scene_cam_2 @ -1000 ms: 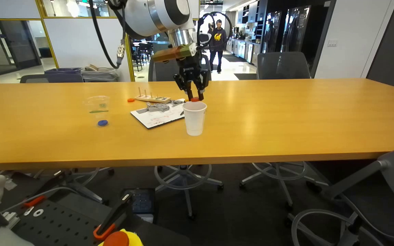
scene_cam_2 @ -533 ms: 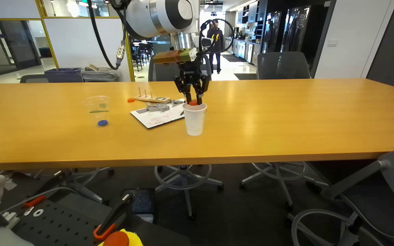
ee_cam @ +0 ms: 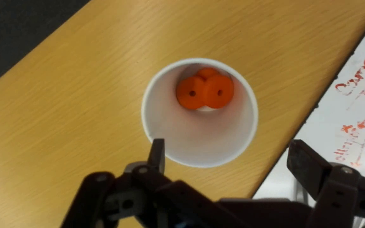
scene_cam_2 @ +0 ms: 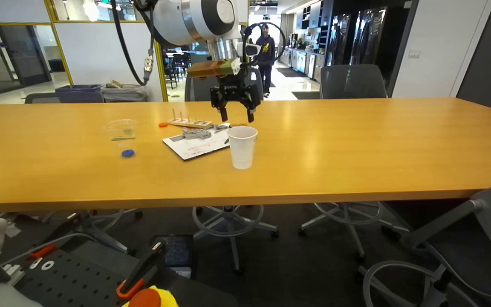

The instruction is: Put the blue ring in the blue cup and orange ring in the white cup

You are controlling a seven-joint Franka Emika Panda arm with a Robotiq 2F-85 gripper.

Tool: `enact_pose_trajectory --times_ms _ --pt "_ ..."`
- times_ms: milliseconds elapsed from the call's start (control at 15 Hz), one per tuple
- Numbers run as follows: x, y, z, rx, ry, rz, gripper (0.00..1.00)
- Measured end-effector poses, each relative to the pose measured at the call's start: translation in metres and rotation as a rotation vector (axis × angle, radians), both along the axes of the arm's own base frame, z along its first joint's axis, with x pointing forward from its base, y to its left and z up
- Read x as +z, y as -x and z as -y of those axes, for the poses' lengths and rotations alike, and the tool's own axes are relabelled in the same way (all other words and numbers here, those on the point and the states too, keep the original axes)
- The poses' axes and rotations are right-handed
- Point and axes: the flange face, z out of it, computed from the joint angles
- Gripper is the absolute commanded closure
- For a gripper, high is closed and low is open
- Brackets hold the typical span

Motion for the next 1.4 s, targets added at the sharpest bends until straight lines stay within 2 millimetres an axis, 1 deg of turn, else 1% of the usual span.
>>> enact_pose_trajectory --times_ms 67,200,333,467,600,667,800,933,1133,1267,1400 --pt "0.002 -0.004 -0.013 0.022 -0.005 0.016 0.00" --pt "0.007 -0.012 -0.046 0.079 -0.019 0.046 0.00" --pt "0.010 -0.018 -0.086 0.142 -0.036 0.066 0.00" --pt "0.009 -0.023 -0.130 0.204 -0.059 0.072 0.00" --pt "0.003 -0.030 -0.170 0.264 -0.078 0.071 0.00" --pt "-0.003 -0.033 -0.190 0.292 -0.087 0.067 0.00" --pt "-0.018 -0.041 -0.222 0.343 -0.102 0.055 0.00" --pt "-0.039 -0.050 -0.249 0.388 -0.113 0.040 0.00" --pt "-0.068 -0.066 -0.279 0.452 -0.124 0.023 0.00" --pt "-0.083 -0.078 -0.292 0.491 -0.130 0.021 0.00" --pt "-0.094 -0.092 -0.301 0.515 -0.140 0.019 0.00"
